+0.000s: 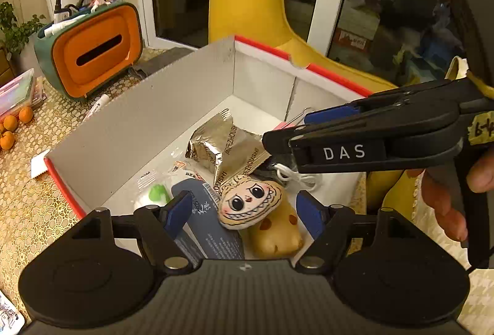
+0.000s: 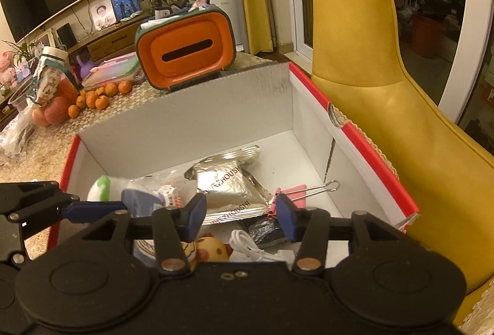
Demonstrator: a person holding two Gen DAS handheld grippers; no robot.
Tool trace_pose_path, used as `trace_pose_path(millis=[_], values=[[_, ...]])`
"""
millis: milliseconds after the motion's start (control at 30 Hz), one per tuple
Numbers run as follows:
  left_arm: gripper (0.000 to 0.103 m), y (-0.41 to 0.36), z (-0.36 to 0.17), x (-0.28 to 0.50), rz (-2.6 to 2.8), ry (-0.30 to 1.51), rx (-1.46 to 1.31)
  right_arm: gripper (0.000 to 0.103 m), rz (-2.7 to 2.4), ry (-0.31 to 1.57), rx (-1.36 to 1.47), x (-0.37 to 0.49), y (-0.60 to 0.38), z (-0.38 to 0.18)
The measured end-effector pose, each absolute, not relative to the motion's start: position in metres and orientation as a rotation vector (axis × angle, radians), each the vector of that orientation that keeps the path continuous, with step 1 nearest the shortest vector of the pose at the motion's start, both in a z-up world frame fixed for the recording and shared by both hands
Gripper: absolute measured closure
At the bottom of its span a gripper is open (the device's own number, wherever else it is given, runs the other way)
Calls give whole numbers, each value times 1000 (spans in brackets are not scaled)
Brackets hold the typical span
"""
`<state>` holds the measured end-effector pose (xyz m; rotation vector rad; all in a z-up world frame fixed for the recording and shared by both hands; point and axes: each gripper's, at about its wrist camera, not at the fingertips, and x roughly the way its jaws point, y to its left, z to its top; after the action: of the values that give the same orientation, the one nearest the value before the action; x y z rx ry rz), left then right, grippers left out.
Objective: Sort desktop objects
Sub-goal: 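Lower the plush and cable into the box and open both grippers, then withdraw both grippers from the box toward the remaining table items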
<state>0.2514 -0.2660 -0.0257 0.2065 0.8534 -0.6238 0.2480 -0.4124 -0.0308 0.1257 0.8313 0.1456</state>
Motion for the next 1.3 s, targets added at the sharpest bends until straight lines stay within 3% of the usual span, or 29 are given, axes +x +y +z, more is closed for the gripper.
trace_pose_path(millis=[433,500,767,1000,1133,1267,1300], values=[[29,-234,6,219,-617,809,157,47,183,797,142,218,-401,-1],[29,-228,10,212,-615,802,150,36,188,788,139,212,-396,5],[28,-196,24,187,-600,775,113,27,217,743,115,190,-374,27],[18,-161,28,171,-544,746,100,19,246,724,83,180,-343,38],[17,-135,27,166,-491,744,62,16,254,723,72,178,-326,38],[1,-112,25,160,-428,739,51,14,264,721,69,178,-307,40],[1,-107,25,158,-412,735,47,14,268,718,67,178,-302,41]])
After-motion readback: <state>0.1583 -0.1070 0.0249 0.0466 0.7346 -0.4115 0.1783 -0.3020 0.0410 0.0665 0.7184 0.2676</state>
